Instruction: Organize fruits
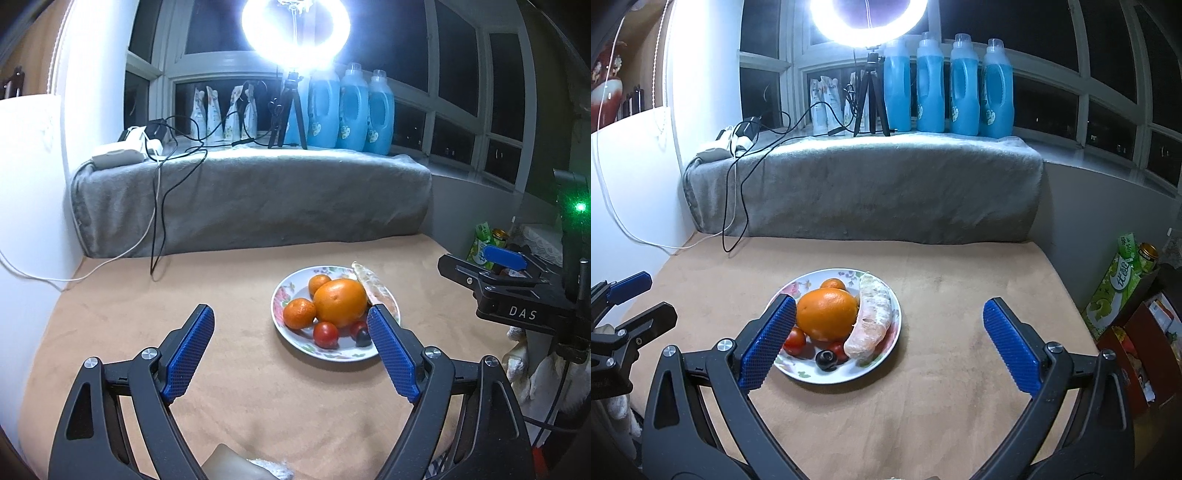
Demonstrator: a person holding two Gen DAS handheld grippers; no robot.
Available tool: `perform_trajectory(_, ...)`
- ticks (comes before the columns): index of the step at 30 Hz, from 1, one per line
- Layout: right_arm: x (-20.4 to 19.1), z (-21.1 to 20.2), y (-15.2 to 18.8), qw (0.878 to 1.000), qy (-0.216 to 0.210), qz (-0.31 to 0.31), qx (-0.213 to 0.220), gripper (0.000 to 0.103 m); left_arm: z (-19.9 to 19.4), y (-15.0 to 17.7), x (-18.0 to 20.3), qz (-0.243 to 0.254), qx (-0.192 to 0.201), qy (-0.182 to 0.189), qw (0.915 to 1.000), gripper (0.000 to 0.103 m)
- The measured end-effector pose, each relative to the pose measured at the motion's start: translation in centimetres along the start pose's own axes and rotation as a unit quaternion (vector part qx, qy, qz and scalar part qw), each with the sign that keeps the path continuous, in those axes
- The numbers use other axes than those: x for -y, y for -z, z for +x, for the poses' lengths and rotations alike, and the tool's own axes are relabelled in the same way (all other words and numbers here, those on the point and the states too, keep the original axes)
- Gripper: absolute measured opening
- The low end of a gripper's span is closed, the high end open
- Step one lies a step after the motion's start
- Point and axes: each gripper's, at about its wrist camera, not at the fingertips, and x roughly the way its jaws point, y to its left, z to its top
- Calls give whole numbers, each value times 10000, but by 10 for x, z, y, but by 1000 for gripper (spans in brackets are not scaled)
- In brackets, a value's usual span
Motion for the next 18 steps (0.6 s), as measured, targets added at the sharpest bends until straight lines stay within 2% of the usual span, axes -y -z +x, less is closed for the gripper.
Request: perform_trajectory(18, 0, -26, 9, 9998, -1, 19, 189, 103, -19, 3, 13, 43, 133, -36, 9999, 85)
